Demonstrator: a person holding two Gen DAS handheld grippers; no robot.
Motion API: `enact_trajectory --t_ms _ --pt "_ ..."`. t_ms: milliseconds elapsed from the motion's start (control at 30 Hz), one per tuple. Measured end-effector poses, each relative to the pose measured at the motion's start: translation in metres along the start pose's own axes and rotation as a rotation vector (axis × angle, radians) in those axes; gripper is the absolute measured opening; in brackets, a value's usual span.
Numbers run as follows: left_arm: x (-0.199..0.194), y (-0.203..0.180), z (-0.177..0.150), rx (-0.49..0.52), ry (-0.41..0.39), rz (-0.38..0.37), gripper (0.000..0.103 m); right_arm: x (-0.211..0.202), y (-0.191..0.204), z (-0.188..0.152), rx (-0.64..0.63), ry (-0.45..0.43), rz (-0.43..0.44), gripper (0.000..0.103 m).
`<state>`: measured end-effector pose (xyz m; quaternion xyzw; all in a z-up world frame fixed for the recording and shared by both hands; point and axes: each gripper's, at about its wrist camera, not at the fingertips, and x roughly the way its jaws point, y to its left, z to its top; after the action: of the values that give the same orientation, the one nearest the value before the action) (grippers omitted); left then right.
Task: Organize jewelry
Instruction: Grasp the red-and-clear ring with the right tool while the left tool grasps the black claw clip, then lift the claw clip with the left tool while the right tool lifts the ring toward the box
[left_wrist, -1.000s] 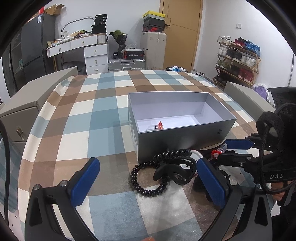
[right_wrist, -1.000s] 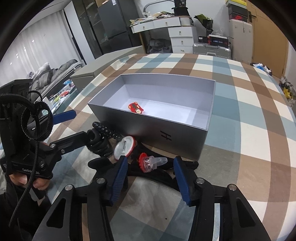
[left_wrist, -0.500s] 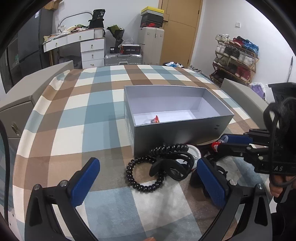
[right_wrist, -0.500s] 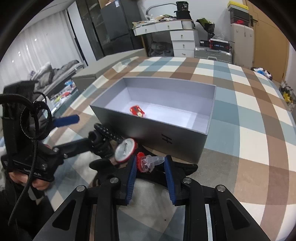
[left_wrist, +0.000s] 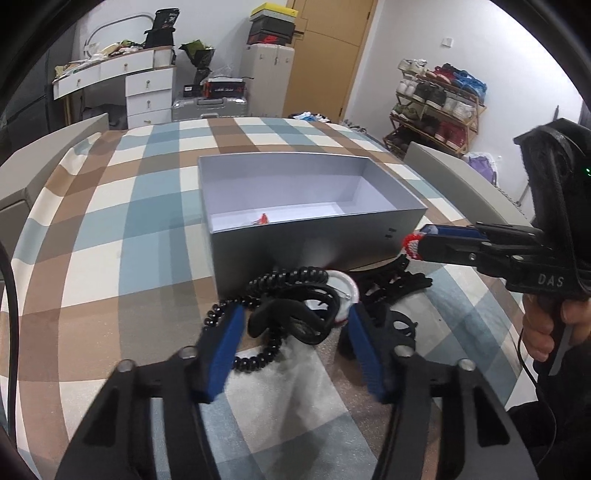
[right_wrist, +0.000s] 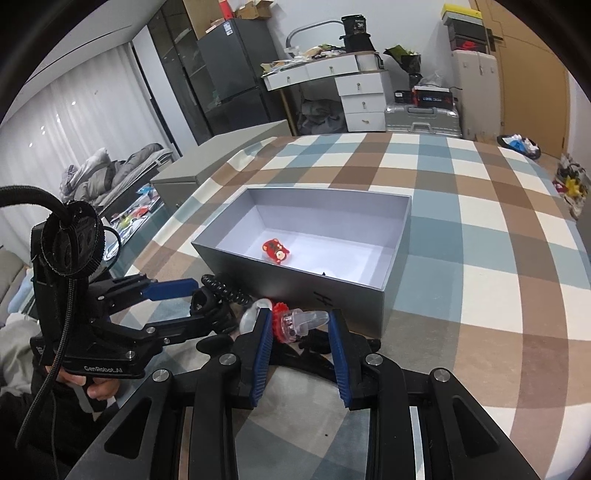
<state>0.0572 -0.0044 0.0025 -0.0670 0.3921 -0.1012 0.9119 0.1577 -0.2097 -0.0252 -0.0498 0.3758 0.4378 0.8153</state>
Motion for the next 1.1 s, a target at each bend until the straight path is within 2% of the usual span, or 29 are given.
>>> enact_trajectory --t_ms 400,933,1100 --pt "0.009 0.001 -0.001 -0.03 0.012 0.005 0.046 0.001 0.005 -0.001 -0.016 0.005 0.008 0.03" --pt "-0.008 -0.012 0.0 0.046 -0.052 -0.014 0.041 -0.01 0.001 0.001 0.0 -0.029 0.026 0.03" --pt "-0.006 -0.013 0.0 0.071 -0.027 -0.018 0.041 -0.013 -0.001 0.002 0.006 -0.037 0.03 0.03"
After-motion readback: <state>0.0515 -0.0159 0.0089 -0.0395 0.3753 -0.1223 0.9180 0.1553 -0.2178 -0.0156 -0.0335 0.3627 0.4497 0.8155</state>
